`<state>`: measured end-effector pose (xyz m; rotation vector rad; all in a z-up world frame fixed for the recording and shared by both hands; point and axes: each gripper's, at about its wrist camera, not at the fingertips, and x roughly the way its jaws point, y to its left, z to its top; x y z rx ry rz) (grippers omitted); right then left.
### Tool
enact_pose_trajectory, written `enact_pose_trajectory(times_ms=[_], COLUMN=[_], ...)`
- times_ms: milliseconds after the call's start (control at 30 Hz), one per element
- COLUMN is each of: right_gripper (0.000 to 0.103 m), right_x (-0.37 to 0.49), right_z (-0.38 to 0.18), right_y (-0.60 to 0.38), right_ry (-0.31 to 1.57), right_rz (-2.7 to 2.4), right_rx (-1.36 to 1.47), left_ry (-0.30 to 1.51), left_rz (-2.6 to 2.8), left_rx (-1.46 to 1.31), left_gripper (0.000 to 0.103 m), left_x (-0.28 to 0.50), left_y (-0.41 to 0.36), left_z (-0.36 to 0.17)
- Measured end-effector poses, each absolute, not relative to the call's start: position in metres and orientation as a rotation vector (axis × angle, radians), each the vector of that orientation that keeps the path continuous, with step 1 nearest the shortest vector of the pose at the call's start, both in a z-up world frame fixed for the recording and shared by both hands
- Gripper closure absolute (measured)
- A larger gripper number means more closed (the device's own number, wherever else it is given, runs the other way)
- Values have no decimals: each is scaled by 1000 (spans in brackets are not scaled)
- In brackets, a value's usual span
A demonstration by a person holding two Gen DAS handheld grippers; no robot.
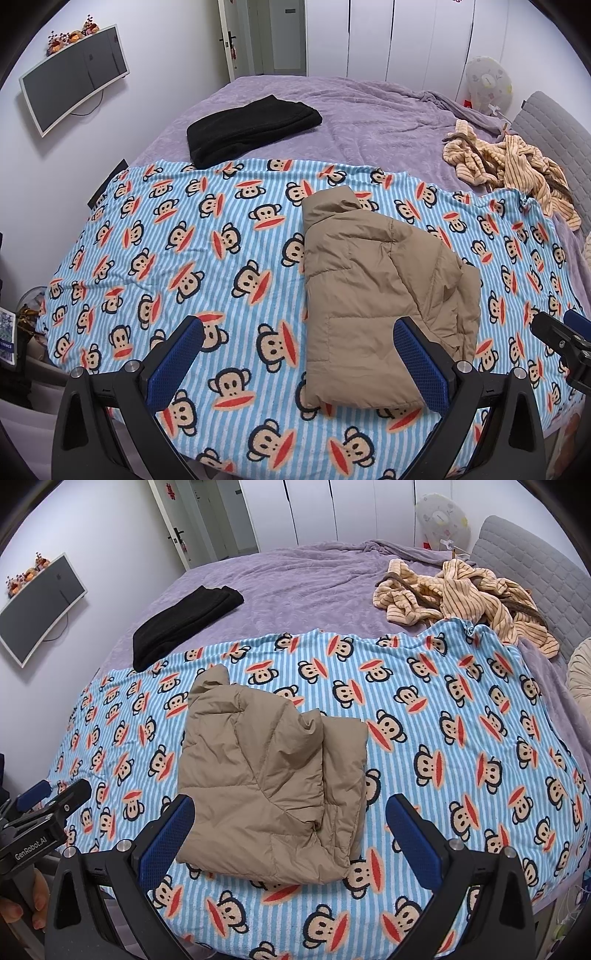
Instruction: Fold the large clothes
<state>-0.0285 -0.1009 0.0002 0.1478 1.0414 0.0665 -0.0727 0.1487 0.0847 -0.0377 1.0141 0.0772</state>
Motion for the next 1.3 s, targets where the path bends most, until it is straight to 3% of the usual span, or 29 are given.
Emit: enact_pose_trajectory(times_ms=[1300], right_gripper=[0], right_x=[-31], right_z=[1], right_y=[-99], right_ry=[1041], right_rz=[65], right_rx=[150], left_ry=[1014], left_rz=[81], left_rx=[-37], left_gripper=[0], left_x=[-73], left_y=[153], left_z=[87])
